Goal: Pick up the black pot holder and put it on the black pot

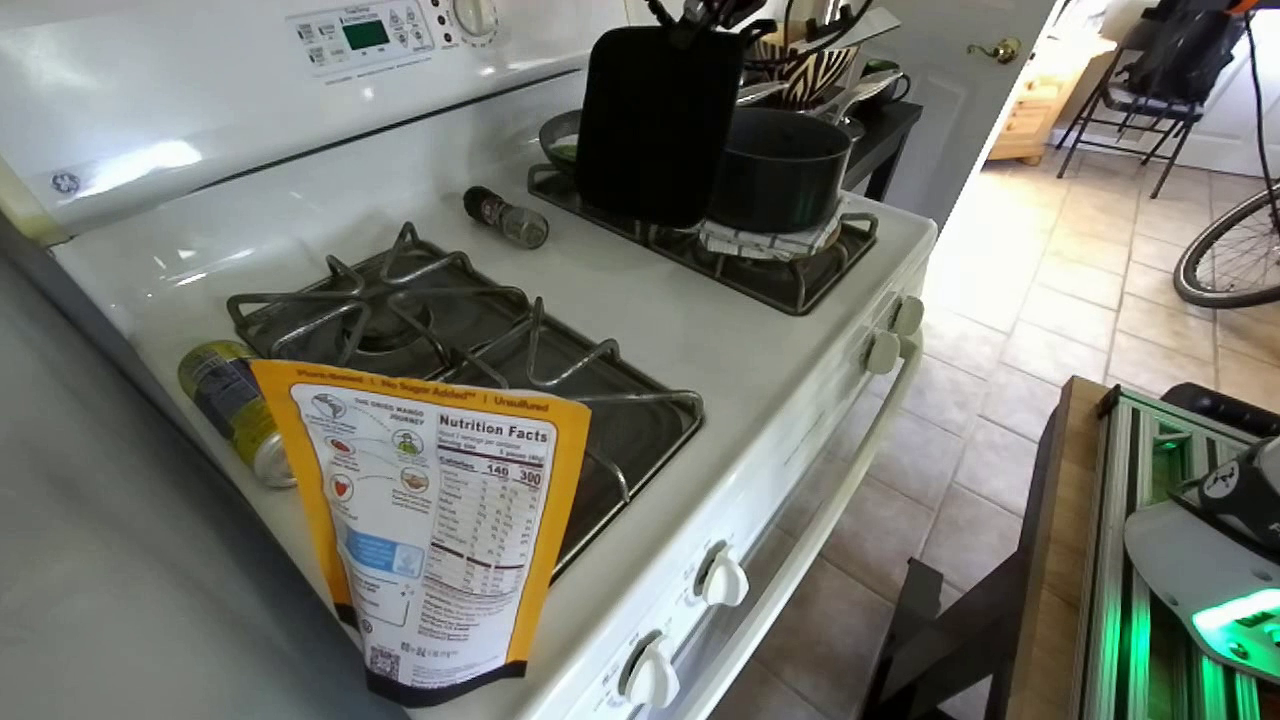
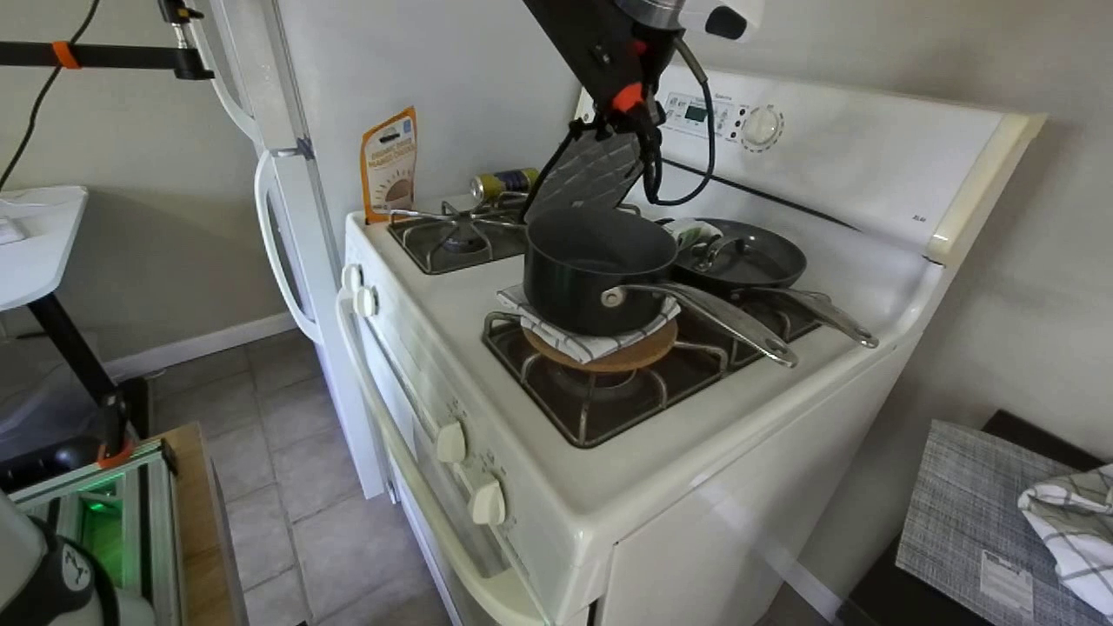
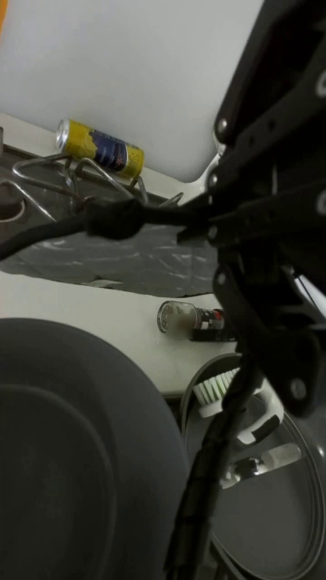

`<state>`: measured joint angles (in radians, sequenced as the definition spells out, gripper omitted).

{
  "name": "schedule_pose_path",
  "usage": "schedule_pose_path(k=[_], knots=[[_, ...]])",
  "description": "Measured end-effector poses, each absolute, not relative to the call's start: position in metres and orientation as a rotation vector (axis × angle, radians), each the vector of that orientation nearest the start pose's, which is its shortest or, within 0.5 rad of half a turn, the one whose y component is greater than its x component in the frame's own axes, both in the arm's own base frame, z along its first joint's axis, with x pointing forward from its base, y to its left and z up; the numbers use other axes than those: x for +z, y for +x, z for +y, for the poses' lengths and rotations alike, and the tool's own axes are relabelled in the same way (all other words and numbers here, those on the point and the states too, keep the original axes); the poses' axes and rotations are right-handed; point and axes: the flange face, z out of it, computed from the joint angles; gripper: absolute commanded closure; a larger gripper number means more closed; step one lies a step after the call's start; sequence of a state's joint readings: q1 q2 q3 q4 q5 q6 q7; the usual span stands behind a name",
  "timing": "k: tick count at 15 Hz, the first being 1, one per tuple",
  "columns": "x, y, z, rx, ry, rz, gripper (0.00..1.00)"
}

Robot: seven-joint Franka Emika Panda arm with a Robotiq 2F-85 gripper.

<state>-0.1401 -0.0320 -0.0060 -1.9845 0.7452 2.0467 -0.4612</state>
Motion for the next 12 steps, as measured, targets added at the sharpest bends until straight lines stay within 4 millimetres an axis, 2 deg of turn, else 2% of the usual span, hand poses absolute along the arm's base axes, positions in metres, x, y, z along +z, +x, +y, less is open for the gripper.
schedule_pose_path(k=[2,5,7,10,12], knots=[[0.501,0.548,-0.047,-0.384,-2.487,0.007,1.0],[0.513,0.55,-0.035,-0.399,-2.481,-0.016,1.0],[0.53,0.55,-0.032,-0.43,-2.477,0.01,1.0],[0.551,0.539,-0.049,-0.459,-2.462,0.119,1.0],[0.55,0.528,-0.063,-0.446,-2.451,0.198,1.0]])
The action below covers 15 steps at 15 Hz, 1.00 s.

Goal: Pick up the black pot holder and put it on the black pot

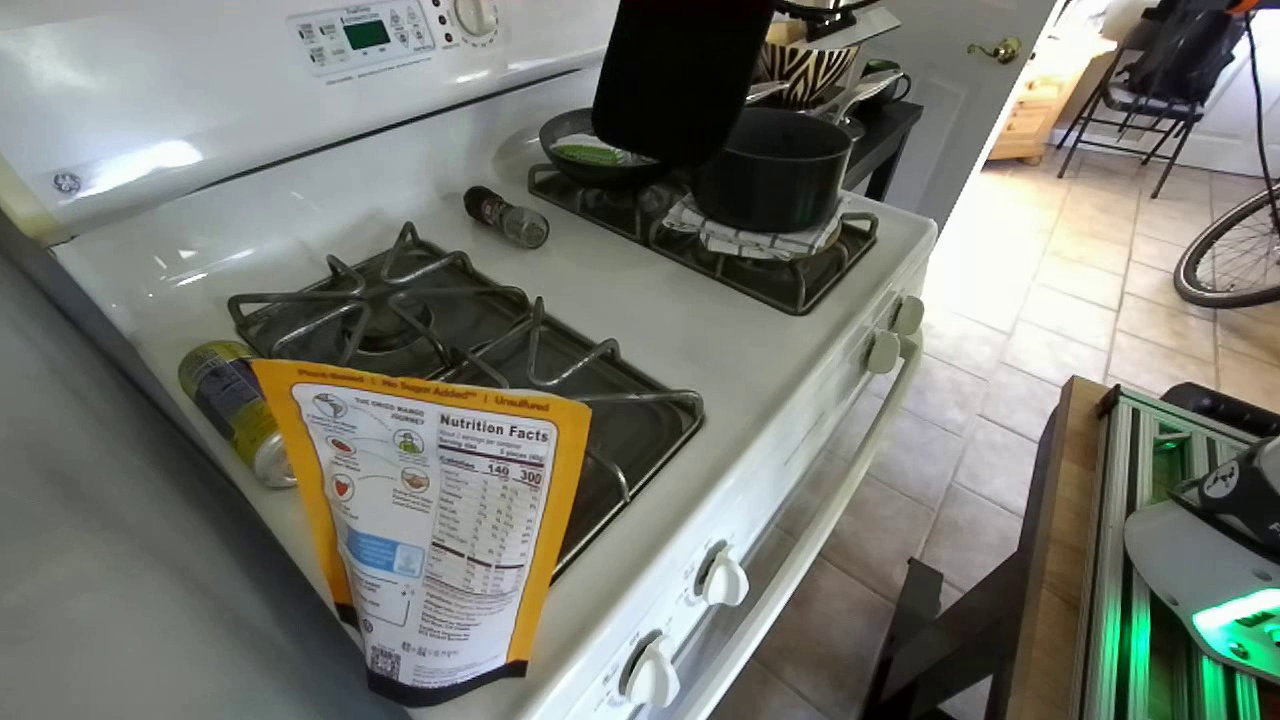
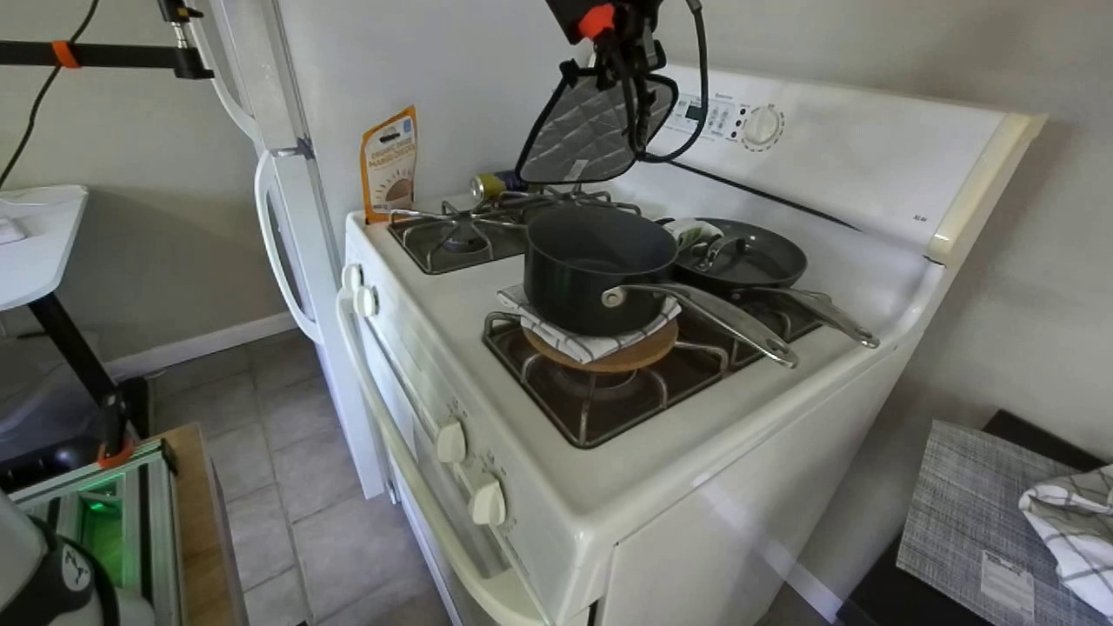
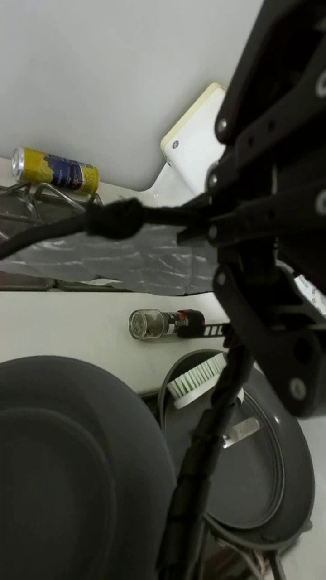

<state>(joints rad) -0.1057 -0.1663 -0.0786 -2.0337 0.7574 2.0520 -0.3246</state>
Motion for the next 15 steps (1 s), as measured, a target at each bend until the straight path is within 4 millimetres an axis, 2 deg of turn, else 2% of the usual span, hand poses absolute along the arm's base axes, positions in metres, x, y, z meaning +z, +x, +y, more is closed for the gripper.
schedule_pose_path(k=[8,15], knots=[[0.504,0.486,-0.103,-0.371,-2.38,0.393,1.0],[0.502,0.447,-0.15,-0.453,-2.284,0.557,1.0]])
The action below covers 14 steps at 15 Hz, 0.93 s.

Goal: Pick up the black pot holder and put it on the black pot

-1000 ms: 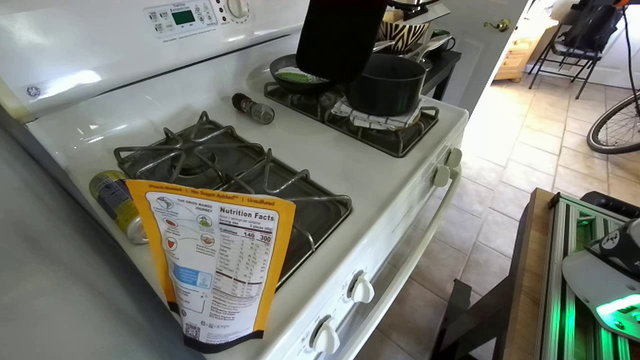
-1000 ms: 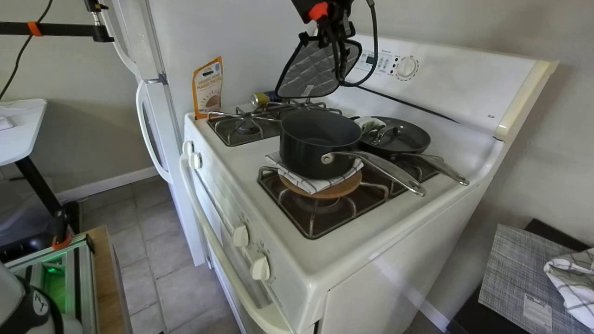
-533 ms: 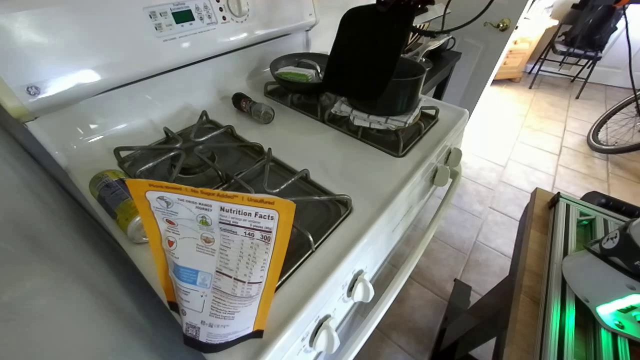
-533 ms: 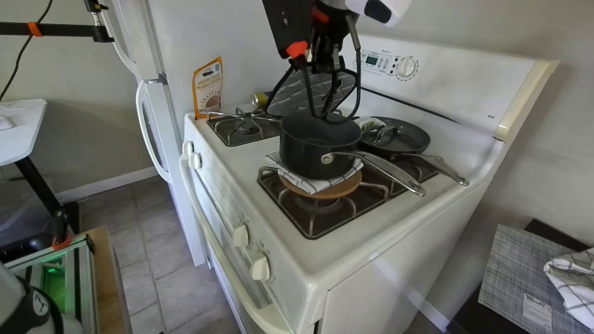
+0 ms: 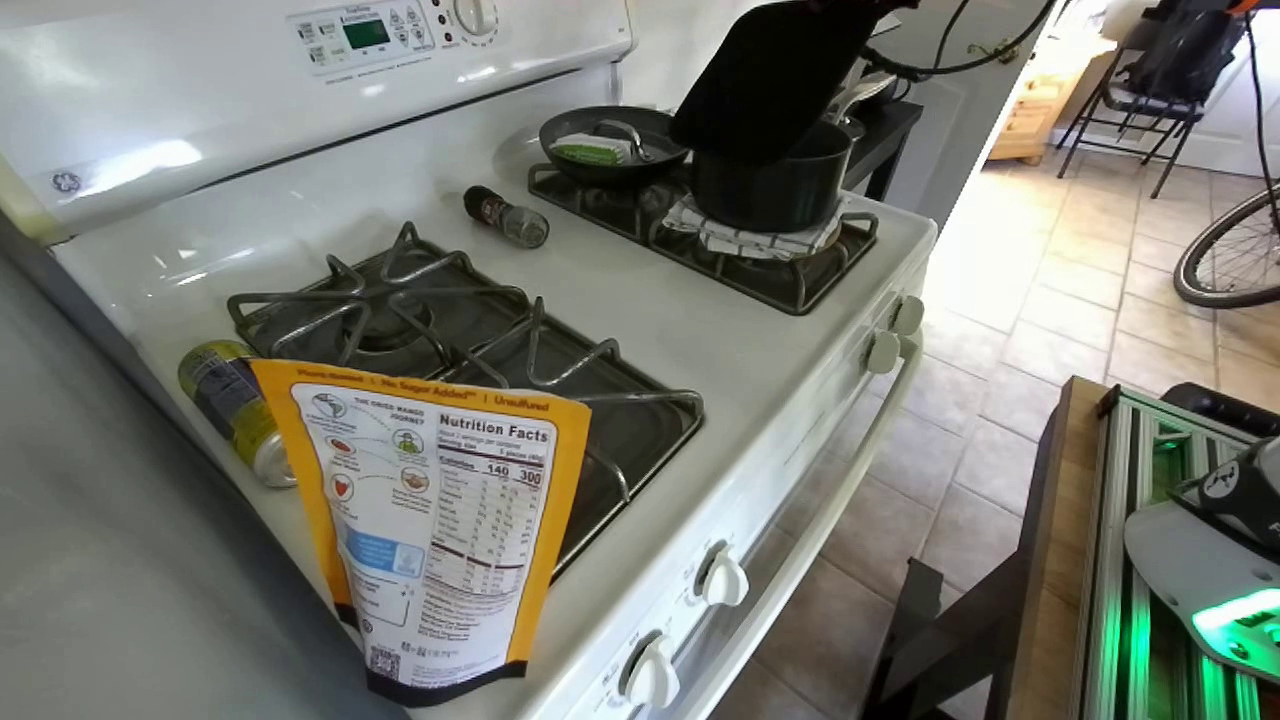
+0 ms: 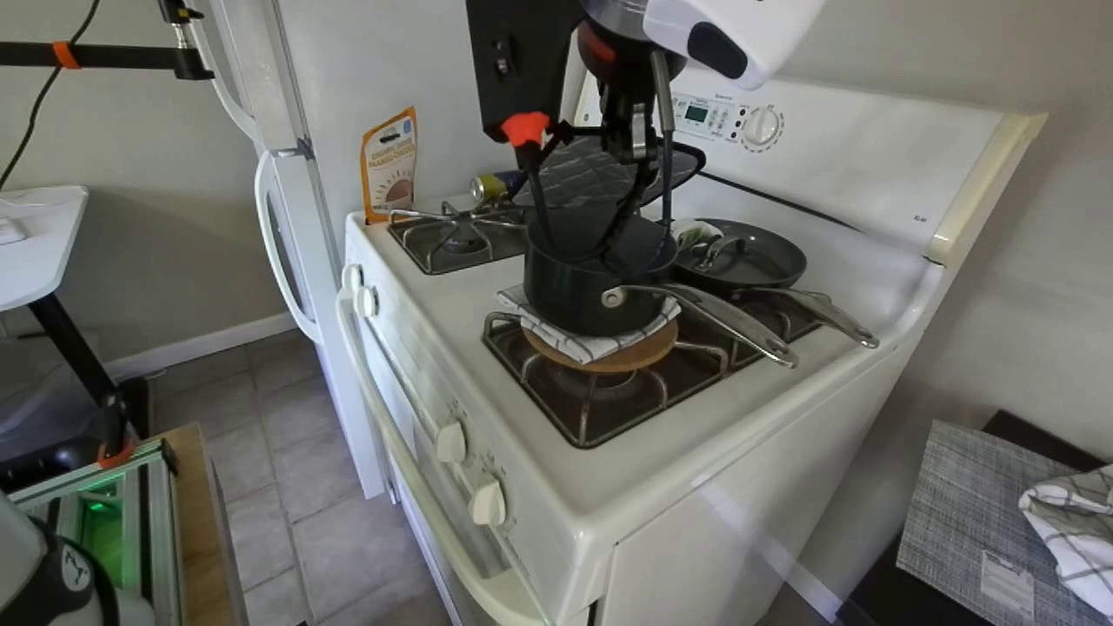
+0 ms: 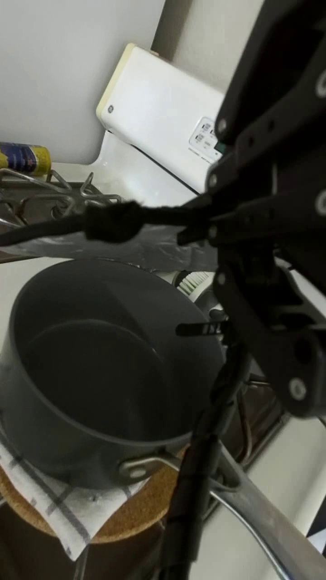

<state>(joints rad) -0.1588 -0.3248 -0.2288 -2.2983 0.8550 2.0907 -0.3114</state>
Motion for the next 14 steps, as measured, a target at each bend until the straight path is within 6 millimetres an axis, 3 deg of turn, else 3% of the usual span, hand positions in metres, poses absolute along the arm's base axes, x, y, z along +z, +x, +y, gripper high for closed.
schedule_pose_path(k=[5,14], knots=[[0.494,0.44,-0.164,-0.454,-2.315,0.711,1.0],[0.463,0.459,-0.128,-0.238,-2.51,0.846,1.0]])
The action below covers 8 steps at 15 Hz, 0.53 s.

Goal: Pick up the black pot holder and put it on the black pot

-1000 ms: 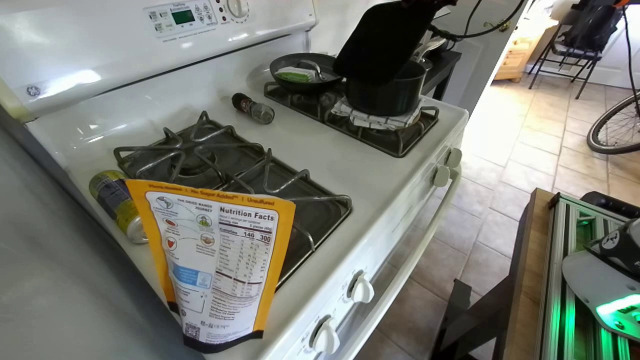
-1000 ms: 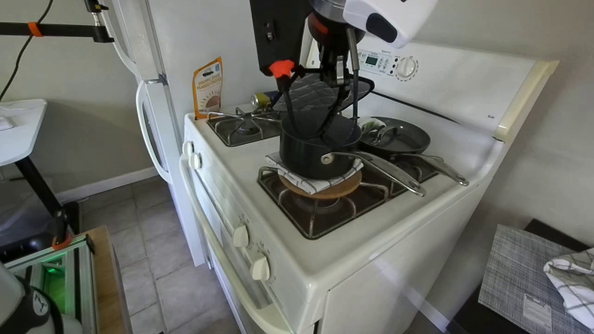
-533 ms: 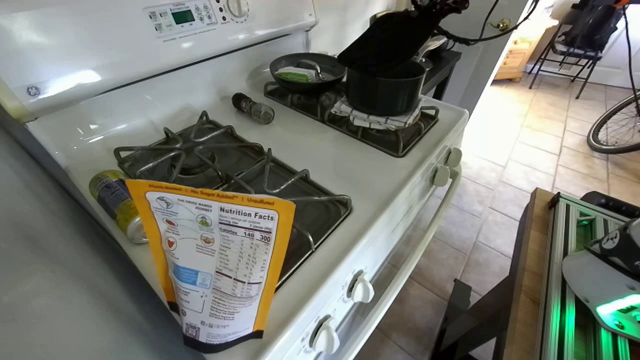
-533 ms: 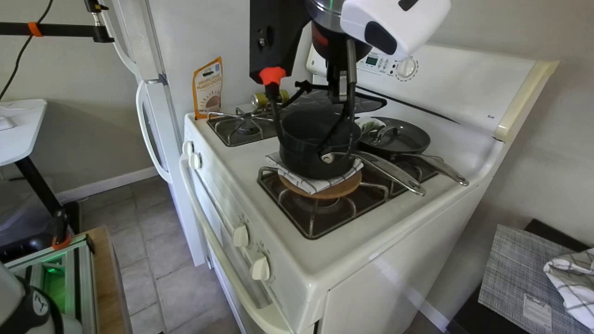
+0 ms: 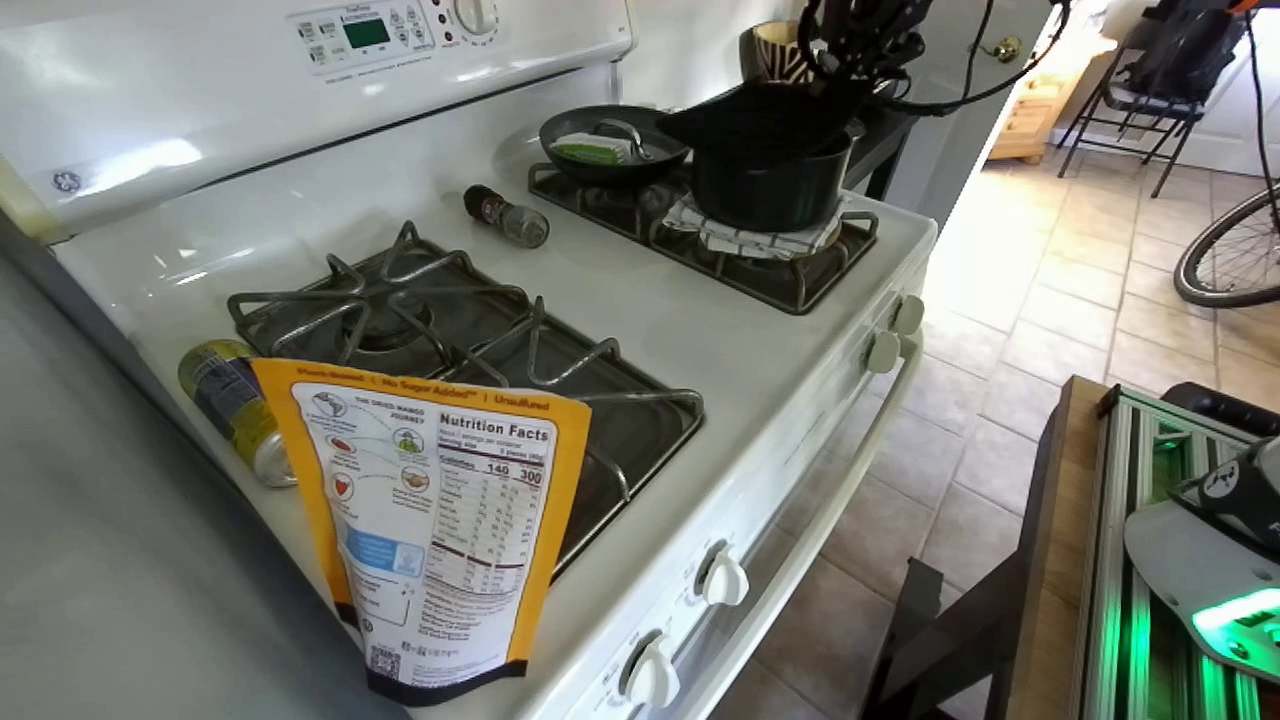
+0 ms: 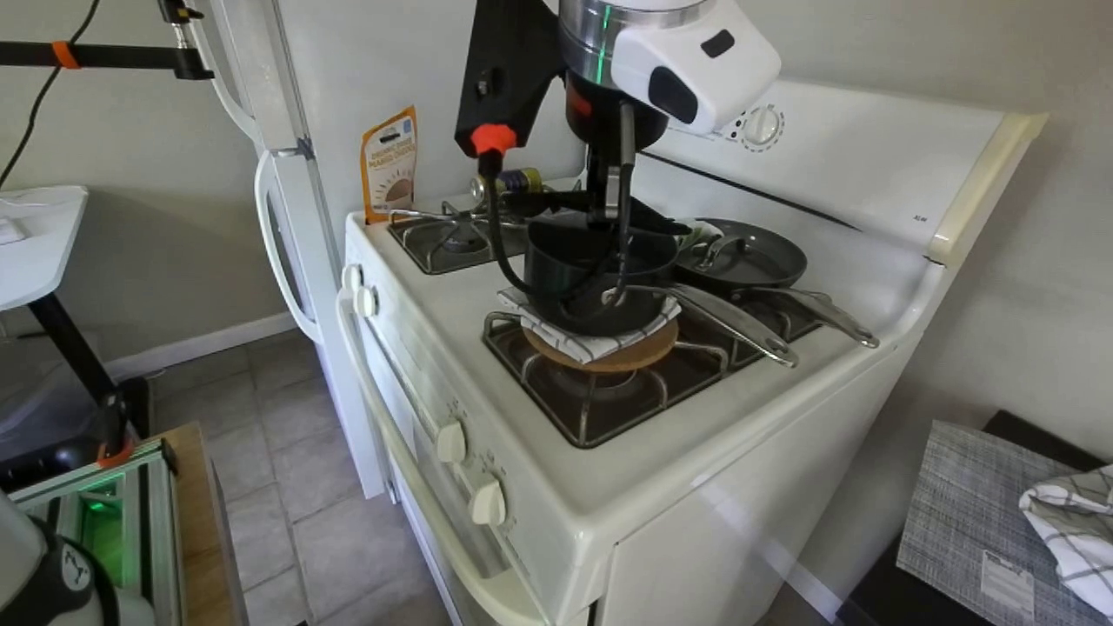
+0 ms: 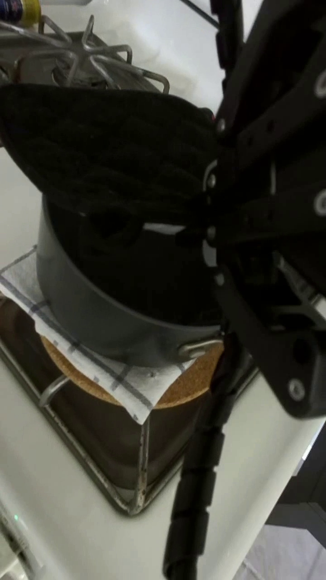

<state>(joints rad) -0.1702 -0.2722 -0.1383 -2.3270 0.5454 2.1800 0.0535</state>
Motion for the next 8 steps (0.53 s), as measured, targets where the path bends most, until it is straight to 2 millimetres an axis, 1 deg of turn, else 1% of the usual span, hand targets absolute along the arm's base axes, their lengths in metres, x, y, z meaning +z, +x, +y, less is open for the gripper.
schedule_pose_path(k=[2,7,8], knots=[[0.463,0.46,-0.13,-0.222,-2.529,0.894,1.0],[0.473,0.461,-0.141,-0.23,-2.553,0.993,1.0],[0.475,0.461,-0.142,-0.232,-2.563,1.004,0.73]])
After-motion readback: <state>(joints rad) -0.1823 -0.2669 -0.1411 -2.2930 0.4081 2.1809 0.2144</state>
